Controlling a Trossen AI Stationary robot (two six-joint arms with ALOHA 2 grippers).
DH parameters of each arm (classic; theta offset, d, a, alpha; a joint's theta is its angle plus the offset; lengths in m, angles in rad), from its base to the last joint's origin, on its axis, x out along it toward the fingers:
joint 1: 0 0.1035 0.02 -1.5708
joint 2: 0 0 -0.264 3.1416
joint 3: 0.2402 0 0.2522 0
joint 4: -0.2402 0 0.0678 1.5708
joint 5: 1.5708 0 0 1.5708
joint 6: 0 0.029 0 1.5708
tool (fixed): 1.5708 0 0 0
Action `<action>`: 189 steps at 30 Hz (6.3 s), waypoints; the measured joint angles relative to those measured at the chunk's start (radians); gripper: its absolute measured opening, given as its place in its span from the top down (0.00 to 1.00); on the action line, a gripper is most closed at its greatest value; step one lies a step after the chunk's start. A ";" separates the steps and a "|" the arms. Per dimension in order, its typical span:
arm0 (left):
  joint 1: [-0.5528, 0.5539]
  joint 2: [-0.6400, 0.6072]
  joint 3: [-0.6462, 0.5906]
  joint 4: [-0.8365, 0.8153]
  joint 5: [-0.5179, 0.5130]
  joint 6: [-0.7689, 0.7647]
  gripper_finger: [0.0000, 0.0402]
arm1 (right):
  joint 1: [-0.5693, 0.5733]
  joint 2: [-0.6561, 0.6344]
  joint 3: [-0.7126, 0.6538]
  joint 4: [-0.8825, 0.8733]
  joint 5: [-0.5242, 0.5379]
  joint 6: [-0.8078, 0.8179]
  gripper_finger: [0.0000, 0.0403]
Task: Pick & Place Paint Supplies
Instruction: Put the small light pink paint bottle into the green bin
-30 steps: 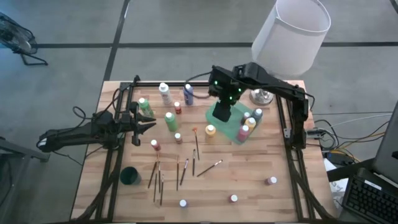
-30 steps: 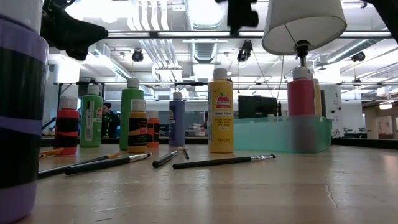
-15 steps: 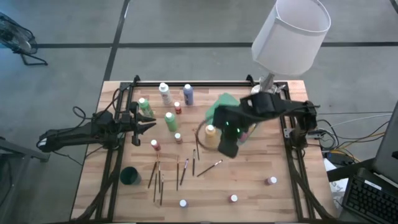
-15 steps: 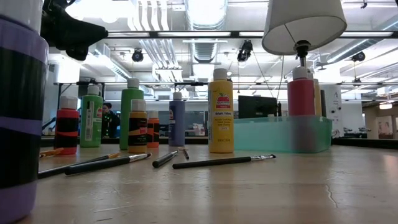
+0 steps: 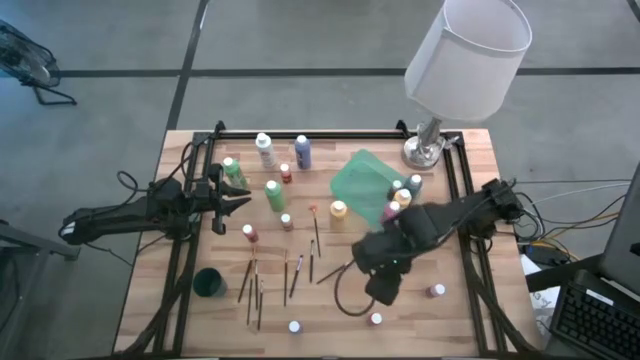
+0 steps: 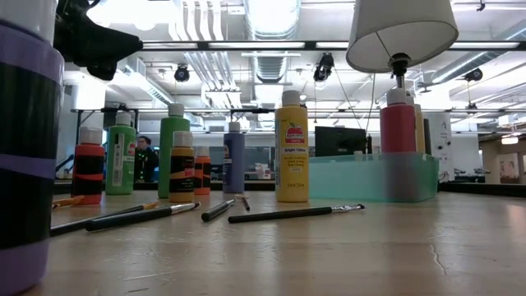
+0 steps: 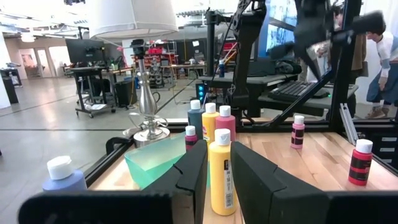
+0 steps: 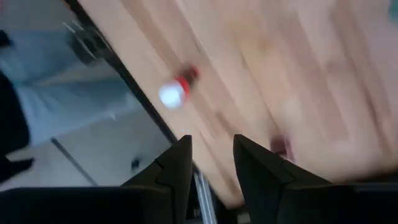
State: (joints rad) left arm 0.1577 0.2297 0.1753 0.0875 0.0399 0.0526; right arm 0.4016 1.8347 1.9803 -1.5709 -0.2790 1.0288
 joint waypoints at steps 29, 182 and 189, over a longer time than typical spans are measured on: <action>0.000 0.000 0.000 -0.014 0.000 0.000 0.81 | 0.004 -0.139 -0.689 0.146 -0.269 0.003 0.49; 0.000 0.000 0.000 -0.018 0.000 0.000 0.81 | -0.804 0.150 -0.028 0.001 0.172 -0.841 0.74; 0.000 0.000 0.000 -0.018 0.000 0.000 0.81 | -0.795 0.041 -0.220 -0.001 0.174 -0.761 0.74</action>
State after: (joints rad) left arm 0.1577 0.2297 0.1755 0.0700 0.0399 0.0526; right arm -0.3930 1.8761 1.7602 -1.5715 -0.1055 0.2678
